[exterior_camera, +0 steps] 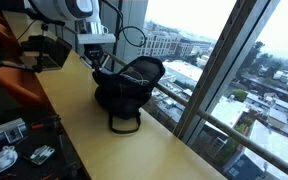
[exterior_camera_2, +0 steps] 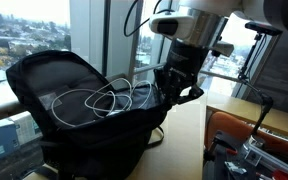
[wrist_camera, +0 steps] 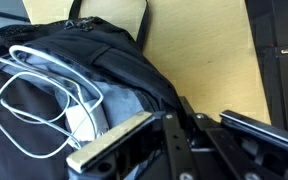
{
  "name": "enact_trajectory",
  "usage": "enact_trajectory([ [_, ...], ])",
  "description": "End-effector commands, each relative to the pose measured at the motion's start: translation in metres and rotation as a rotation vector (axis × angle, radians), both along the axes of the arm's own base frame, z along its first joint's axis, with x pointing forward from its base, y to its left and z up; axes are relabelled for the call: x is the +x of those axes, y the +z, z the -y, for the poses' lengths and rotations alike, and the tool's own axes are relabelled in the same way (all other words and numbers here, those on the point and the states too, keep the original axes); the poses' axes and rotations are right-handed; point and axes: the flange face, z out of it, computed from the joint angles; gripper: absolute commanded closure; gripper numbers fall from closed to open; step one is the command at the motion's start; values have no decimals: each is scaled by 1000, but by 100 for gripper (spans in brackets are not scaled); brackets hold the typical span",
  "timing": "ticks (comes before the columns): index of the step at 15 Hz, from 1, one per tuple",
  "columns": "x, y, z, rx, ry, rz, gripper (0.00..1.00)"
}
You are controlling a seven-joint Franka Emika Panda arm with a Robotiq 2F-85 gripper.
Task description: Put the white charger in the black bag and then lay the bag on the table
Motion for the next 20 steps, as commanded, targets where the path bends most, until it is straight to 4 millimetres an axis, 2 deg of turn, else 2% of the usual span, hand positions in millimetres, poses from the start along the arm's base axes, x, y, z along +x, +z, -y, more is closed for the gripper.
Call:
enact_trajectory([
  [1,6,5,-2,8,16,6,100],
  [3,7,10,-1,9,15,12,98],
  [6,13,33,-3,24,8,42,98],
  [10,28,79,-5,61,-5,107,98],
  [16,41,129,-2,95,-49,194,98],
  [20,47,179,0,153,-146,243,98],
])
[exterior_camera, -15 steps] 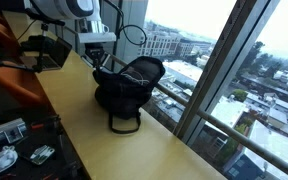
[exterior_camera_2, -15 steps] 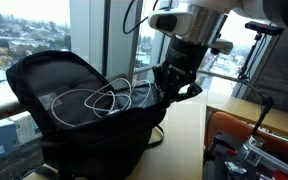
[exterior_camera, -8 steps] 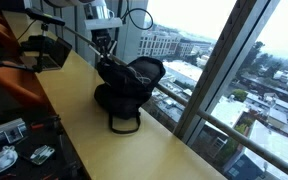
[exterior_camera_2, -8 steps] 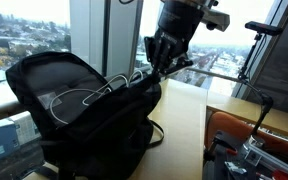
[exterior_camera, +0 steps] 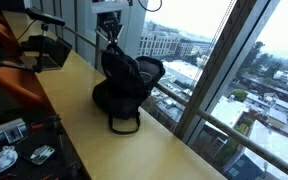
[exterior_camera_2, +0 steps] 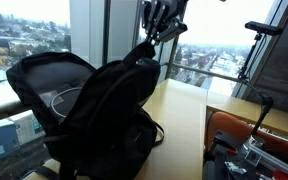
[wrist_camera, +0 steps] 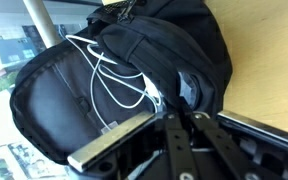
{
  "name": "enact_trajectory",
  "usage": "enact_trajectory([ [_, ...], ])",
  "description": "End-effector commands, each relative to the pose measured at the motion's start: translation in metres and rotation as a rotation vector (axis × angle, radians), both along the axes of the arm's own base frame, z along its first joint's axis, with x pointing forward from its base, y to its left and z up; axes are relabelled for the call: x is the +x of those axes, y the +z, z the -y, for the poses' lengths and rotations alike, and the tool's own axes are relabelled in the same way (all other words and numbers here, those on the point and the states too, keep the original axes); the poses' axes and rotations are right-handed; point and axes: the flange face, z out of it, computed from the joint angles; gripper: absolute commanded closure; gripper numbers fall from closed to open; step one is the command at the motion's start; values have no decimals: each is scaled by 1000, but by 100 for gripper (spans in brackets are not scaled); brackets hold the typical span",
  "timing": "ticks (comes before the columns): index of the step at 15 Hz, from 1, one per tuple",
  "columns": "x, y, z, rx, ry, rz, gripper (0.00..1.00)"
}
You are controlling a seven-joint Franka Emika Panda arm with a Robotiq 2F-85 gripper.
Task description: Put the white charger in the black bag and then lay the bag on the table
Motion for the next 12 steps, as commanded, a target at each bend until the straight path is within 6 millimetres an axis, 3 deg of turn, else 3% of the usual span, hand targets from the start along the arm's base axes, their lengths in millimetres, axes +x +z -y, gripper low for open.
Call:
enact_trajectory([
  [1,0,64,3,68,-99,53,98],
  [5,4,104,0,105,-194,106,98],
  [12,14,119,14,141,-316,117,98],
])
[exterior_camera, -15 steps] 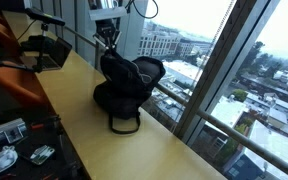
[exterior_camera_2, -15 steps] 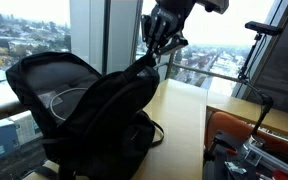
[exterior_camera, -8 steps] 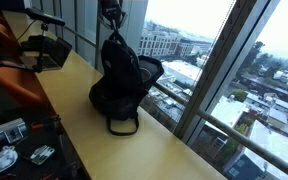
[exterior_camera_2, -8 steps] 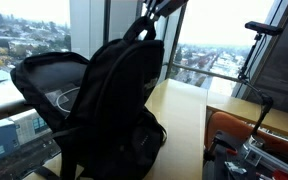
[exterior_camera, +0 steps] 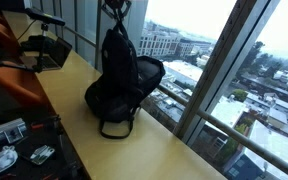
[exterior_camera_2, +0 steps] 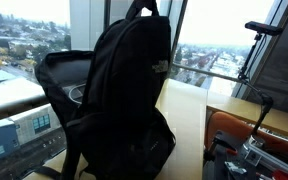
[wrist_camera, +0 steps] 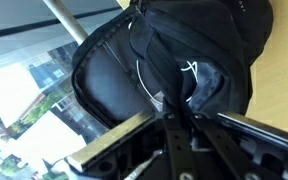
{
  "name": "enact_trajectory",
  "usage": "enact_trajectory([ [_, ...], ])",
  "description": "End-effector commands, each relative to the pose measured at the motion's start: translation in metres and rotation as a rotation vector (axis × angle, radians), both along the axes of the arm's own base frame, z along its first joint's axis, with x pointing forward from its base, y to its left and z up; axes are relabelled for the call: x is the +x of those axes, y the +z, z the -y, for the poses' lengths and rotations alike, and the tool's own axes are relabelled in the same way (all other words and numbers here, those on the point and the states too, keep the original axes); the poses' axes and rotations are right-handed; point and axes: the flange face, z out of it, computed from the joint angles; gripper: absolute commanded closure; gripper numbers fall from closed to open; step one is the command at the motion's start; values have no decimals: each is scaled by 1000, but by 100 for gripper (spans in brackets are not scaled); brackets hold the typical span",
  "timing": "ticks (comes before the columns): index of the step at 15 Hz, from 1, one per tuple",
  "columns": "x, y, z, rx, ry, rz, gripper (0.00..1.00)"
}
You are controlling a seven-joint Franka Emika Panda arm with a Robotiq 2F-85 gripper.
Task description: Put the white charger in the black bag and then lay the bag on the table
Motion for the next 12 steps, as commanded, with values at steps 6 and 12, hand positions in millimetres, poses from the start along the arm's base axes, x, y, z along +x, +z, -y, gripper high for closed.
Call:
enact_trajectory([
  [6,12,54,32,79,-198,28,98],
  [12,1,90,38,127,-397,44,98],
])
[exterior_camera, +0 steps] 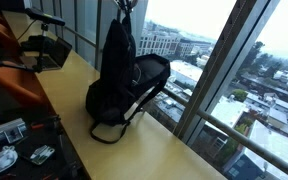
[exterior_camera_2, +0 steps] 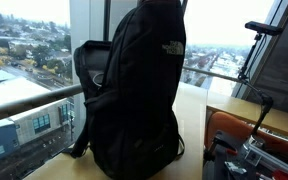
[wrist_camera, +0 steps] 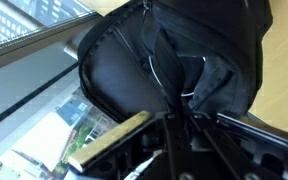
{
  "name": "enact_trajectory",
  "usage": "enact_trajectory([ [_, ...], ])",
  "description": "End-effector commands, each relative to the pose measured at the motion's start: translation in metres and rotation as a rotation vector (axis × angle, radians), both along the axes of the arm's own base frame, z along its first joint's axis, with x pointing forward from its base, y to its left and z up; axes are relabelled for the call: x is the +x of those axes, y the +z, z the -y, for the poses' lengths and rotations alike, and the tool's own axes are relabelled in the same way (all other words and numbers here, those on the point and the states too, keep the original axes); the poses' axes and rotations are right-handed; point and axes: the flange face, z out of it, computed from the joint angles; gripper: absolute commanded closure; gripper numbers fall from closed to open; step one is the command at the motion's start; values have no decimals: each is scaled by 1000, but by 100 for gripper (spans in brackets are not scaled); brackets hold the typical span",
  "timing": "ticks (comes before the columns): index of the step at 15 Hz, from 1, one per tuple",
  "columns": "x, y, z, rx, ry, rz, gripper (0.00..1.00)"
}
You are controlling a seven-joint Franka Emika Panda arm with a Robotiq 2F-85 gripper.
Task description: Put the white charger in the black bag and then lay the bag on the table
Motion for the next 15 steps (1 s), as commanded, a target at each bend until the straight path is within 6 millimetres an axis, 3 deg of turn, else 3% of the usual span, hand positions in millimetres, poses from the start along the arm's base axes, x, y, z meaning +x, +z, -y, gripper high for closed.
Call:
enact_trajectory([
  [1,-11,49,-5,38,-93,49,98],
  [5,-26,48,-44,38,-128,38,98],
  [11,-62,42,-142,9,-108,47,98],
  [13,-67,40,-156,-1,-108,51,98],
  [15,-65,38,-152,6,-118,50,98],
])
